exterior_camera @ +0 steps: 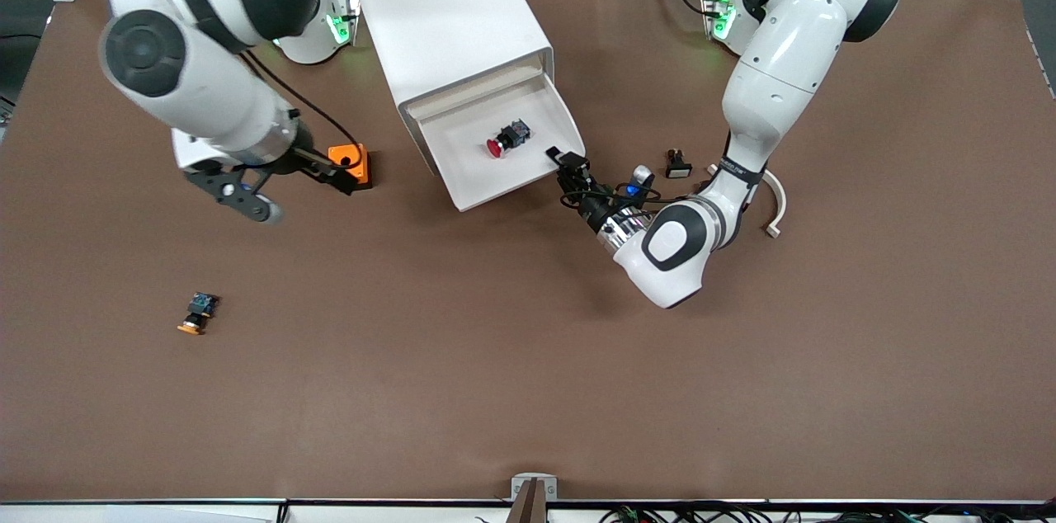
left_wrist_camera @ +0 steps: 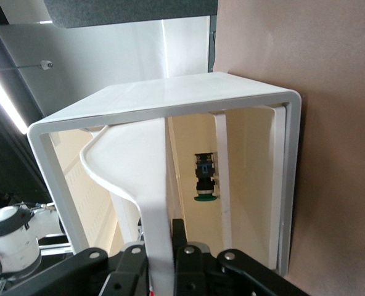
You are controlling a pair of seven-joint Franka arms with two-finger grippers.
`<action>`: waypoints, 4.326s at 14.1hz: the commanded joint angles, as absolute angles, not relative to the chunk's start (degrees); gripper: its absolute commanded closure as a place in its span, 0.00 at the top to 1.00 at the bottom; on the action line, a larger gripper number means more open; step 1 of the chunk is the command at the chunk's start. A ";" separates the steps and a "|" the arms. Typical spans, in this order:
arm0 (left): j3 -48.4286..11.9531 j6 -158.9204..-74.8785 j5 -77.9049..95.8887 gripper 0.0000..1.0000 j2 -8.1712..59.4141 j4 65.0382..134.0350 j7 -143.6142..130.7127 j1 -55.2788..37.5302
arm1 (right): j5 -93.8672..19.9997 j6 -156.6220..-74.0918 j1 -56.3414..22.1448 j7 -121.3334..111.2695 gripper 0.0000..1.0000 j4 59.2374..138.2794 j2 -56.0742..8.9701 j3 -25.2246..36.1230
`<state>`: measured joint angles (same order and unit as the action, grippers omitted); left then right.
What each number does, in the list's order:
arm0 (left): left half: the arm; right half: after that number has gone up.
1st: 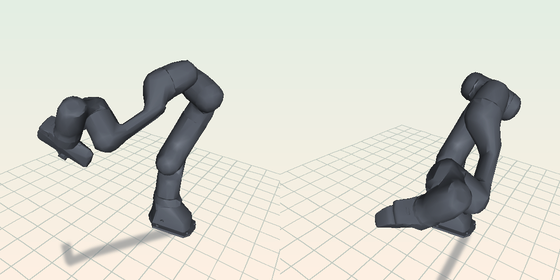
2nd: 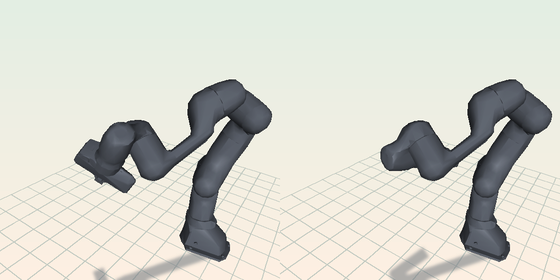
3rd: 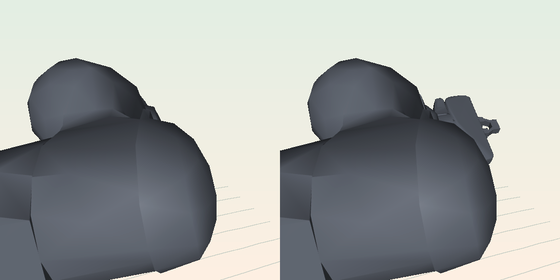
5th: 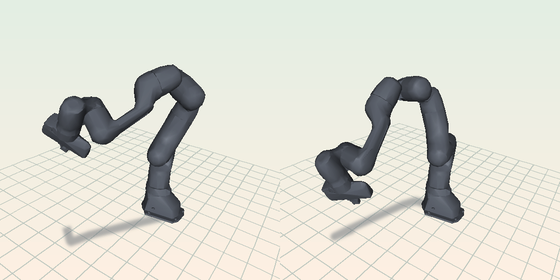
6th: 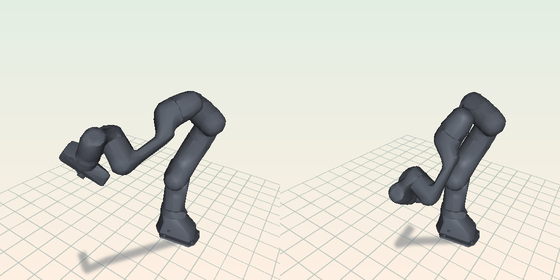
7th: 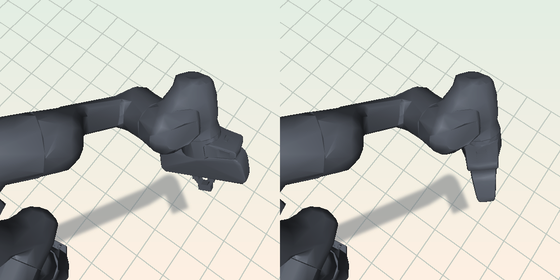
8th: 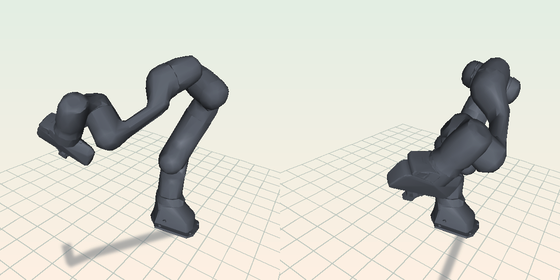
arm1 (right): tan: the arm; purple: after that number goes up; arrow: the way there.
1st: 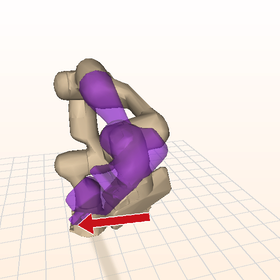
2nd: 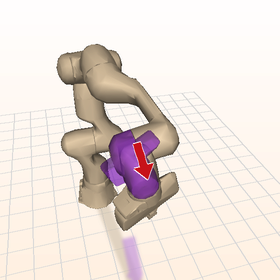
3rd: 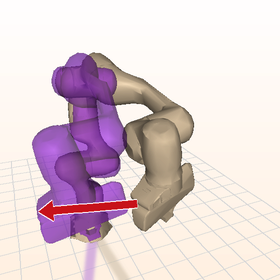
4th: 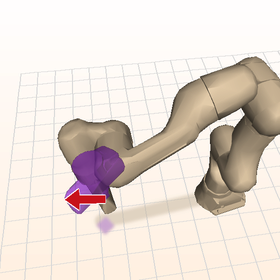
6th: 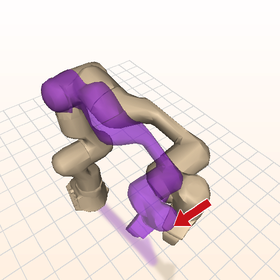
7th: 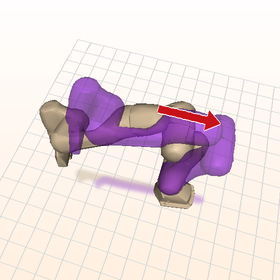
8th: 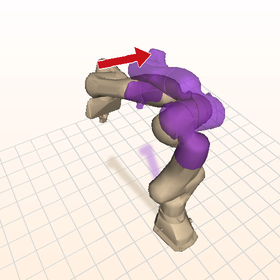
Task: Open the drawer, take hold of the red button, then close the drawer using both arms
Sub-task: 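Reach into the drawer and grasp the red button with the right gripper, then lift the red button out with the right gripper while the left gripper backs off, then set the red button beside the yellow button while the left gripper pushes drawer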
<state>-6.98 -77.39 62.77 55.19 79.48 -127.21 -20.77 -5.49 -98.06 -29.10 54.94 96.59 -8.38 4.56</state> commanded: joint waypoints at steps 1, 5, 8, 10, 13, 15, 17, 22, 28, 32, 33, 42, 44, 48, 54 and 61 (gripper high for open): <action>-6.77 -77.43 64.34 0.11 56.16 78.49 -125.77 -18.81 | -5.80 -101.06 -35.31 62.72 1.00 98.09 -7.91 5.19; -6.85 -77.96 64.51 0.34 56.16 78.49 -125.07 -18.46 | -5.80 -105.37 -41.21 70.73 1.00 98.17 -9.84 5.19; -6.86 -78.05 65.74 0.73 55.90 78.40 -123.32 -18.37 | -5.71 -109.58 -45.16 76.97 1.00 98.17 -13.26 5.27; -7.03 -77.96 65.74 1.00 55.46 77.01 -119.37 -17.76 | -5.45 -111.96 -47.80 79.88 1.00 98.17 -15.37 5.27; -7.56 -77.61 65.13 1.00 55.37 72.79 -114.19 -17.49 | -5.10 -115.21 -51.23 82.96 1.00 98.17 -18.10 5.27; -7.38 -76.56 64.51 1.00 55.37 71.11 -107.61 -17.40 | -4.83 -116.36 -52.82 83.67 1.00 98.17 -19.33 5.36; -7.03 -75.68 64.16 1.00 55.02 69.70 -99.18 -17.32 | -3.70 -117.33 -53.43 84.54 1.00 98.26 -20.47 5.36; -6.86 -75.67 54.16 1.00 52.39 67.15 -83.09 -17.05 | -3.34 -120.84 -55.19 85.52 1.00 101.15 -21.97 5.36; -7.38 -82.16 37.21 1.00 43.96 67.59 -61.37 -17.93 | -3.43 -120.68 -55.11 86.49 0.78 101.43 -22.68 5.27; -7.38 -89.19 27.98 1.00 41.84 67.76 -53.98 -19.06 | -3.43 -120.15 -55.02 85.78 0.07 101.16 -22.59 5.27; -7.38 -90.69 25.43 1.00 41.23 67.85 -53.62 -19.77 | -3.51 -120.06 -54.93 85.87 0.03 101.08 -22.59 5.27; -7.21 -107.31 13.19 1.00 41.05 73.21 -54.75 -25.84 | -4.30 -106.18 -45.20 71.06 0.00 91.67 -19.18 5.54; -7.21 -108.27 12.05 1.00 41.31 73.74 -56.50 -26.72 | -4.31 -103.99 -39.84 62.28 0.00 91.93 -16.97 5.54; -7.21 -114.16 5.20 1.00 41.13 77.34 -64.40 -29.44 | -4.22 -103.18 -28.42 43.12 0.01 93.33 -16.52 5.62; -7.29 -114.96 4.66 1.00 39.82 77.78 -67.59 -29.97 | -4.04 -112.65 -13.99 18.22 0.01 97.21 -20.55 5.62; -7.38 -113.82 4.31 1.00 39.99 77.87 -74.44 -34.45 | -4.13 -126.73 -4.67 0.20 0.01 97.65 -31.45 5.54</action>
<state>-7.56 -114.32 5.74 41.29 76.36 -72.26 -33.18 -4.24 -125.27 -7.26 4.18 98.37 -29.66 6.88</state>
